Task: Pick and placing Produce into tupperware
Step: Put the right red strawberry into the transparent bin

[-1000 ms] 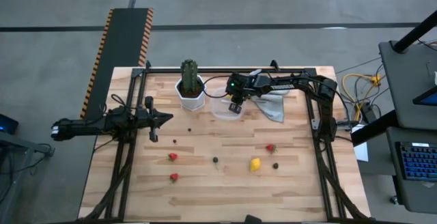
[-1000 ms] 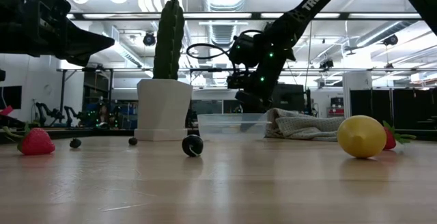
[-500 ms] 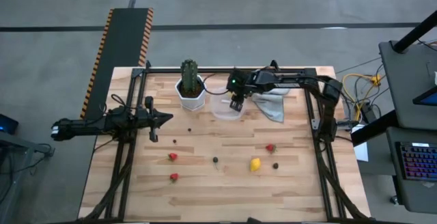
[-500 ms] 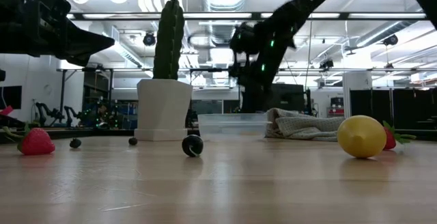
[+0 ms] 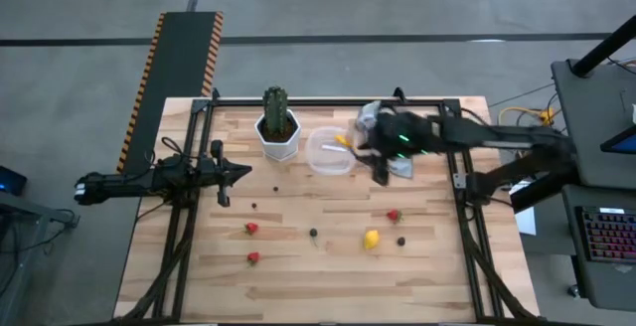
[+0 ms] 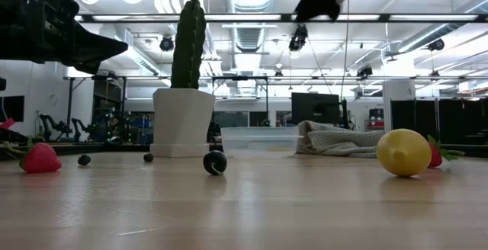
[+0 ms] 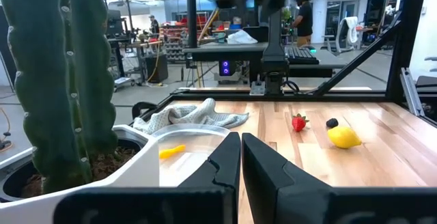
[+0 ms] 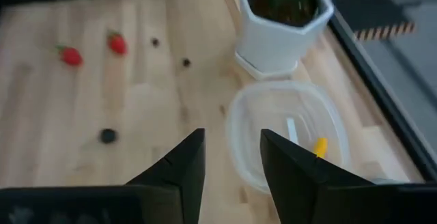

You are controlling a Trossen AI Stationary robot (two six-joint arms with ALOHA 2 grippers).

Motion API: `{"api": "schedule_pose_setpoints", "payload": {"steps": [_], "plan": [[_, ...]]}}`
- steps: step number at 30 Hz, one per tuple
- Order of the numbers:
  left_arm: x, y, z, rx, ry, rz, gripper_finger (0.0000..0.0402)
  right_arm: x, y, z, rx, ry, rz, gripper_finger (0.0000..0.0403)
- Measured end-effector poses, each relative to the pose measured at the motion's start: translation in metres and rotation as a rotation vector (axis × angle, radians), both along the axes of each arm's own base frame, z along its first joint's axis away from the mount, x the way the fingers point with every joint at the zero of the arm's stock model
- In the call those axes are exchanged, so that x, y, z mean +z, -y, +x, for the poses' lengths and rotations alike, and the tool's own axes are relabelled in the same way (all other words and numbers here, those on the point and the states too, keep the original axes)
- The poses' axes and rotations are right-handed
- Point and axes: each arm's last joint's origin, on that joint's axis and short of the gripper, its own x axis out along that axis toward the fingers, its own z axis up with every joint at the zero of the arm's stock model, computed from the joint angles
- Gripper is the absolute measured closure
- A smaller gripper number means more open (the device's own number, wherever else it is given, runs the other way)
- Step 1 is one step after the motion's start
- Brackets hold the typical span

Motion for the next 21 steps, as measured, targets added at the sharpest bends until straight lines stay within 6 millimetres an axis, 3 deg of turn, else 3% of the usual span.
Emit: {"api": "schedule_pose_setpoints", "payload": {"steps": [5,10,15,21], "plan": [[0.0,0.0,0.0,0.0,-0.001,0.0,0.0402,0.012,-0.042,-0.049,-0.003,0.096,-0.014,0.0271],[0.0,0.0,0.0,0.0,0.0,0.0,0.0402,-0.002,-0.066,-0.084,-0.038,0.118,0.011,0.027],[0.0,0.0,0.0,0.0,-0.001,0.0,0.0402,-0.027,-0.079,-0.092,-0.074,0.054,0.071,0.0273],[0.0,0.0,0.0,0.0,-0.001,0.0,0.0402,-0.058,-0.086,-0.095,-0.208,-0.219,0.119,0.0274]]}}
